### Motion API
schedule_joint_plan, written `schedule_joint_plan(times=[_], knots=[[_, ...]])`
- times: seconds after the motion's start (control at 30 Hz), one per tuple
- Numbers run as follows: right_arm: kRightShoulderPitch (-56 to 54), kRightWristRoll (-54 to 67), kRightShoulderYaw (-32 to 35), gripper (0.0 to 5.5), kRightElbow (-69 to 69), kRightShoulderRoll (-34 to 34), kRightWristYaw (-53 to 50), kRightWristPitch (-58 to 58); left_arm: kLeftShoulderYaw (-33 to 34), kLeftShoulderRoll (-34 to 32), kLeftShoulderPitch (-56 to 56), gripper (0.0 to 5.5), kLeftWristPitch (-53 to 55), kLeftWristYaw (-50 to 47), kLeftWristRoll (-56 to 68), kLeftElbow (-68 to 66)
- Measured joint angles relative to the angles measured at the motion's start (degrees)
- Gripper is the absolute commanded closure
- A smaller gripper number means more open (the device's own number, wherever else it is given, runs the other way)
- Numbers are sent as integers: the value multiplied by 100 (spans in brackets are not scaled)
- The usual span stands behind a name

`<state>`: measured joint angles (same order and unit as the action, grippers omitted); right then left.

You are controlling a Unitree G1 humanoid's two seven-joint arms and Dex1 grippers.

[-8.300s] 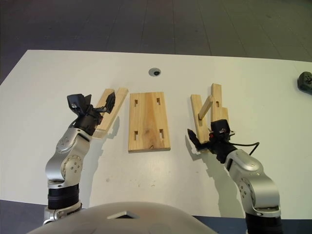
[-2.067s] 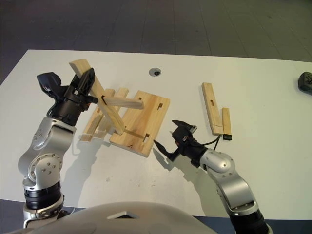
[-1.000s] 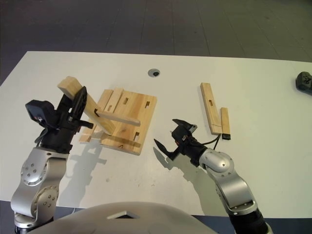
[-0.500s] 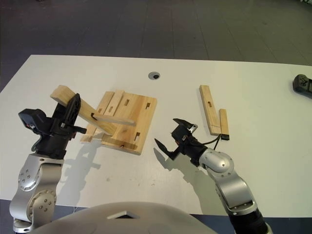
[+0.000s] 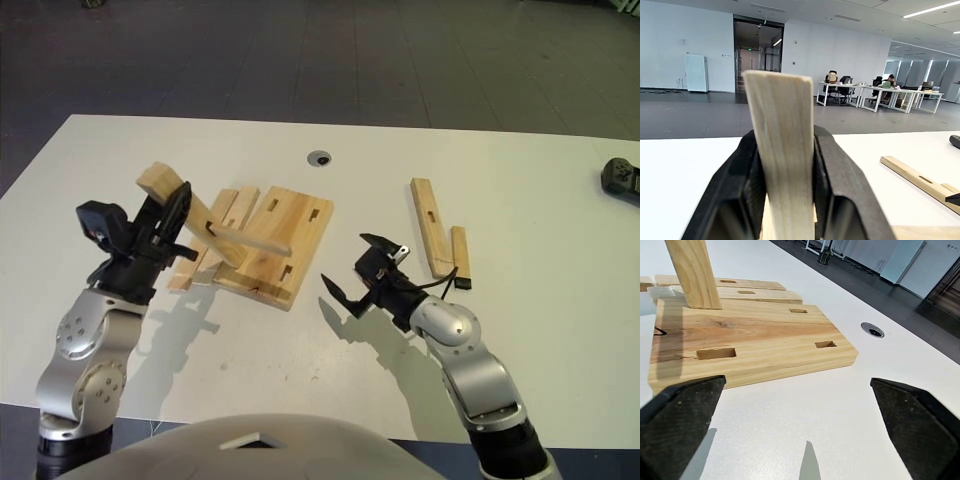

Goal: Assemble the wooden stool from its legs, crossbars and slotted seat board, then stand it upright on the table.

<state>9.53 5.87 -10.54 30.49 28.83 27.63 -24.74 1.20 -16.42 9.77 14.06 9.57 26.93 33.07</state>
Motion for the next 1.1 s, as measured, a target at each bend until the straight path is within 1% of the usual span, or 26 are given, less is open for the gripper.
schedule_joint_plan(times=[0.13,0.27,0.47,0.6,0.9,0.93,0.97,1.1], knots=[[-154,-15,1,10,-71,0,38,13,-114,73,-672,444,172,105,28,-440],[-279,-19,0,10,-171,0,99,47,-298,104,-1019,444,197,265,-82,-708],[-297,-17,-3,10,-224,3,171,54,-543,280,-1098,444,-199,235,-485,-993],[-306,-16,-7,10,-224,3,200,53,-615,429,-1106,444,-246,144,-606,-1015],[-311,-23,-27,10,-222,0,188,53,-422,500,-1155,444,-189,50,-629,-1028],[-307,-24,-27,10,-221,0,186,52,-382,516,-1191,407,-148,18,-629,-1007],[-304,-24,-27,10,-221,0,186,52,-353,522,-1218,405,-84,-9,-626,-987],[-250,-25,-34,10,-214,-1,181,52,-95,520,-1400,343,357,-217,-541,-818]])
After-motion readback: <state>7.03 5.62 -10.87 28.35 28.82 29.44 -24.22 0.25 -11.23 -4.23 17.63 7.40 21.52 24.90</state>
